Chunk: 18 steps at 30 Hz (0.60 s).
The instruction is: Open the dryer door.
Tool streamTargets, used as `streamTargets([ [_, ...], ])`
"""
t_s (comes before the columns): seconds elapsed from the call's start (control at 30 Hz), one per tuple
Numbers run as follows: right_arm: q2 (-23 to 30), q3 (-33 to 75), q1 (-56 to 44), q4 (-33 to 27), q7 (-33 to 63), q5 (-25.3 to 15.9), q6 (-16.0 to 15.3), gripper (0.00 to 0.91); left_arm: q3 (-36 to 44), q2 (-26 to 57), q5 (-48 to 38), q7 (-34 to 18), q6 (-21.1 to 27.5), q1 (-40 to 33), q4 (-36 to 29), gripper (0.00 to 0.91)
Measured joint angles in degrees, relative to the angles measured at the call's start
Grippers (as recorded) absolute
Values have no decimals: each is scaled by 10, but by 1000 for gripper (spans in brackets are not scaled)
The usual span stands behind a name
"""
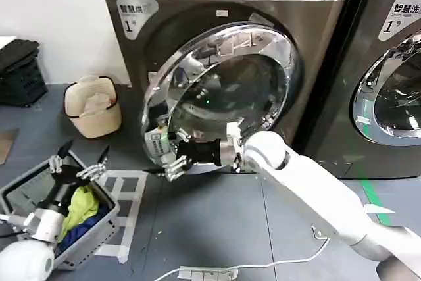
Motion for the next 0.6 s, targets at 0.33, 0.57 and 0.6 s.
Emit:
streamTargets([
  [0.33,-37,17,-16,5,-77,19,21,907,37,39,-2,13,-7,-31,28,907],
  [0.57,-64,40,-32,13,-120,20,30,907,58,58,-2,25,-15,-50,46,907],
  [0.6,-68,44,-35,16,-128,20,32,907,62,60,0,29,-18,-53,49,907],
])
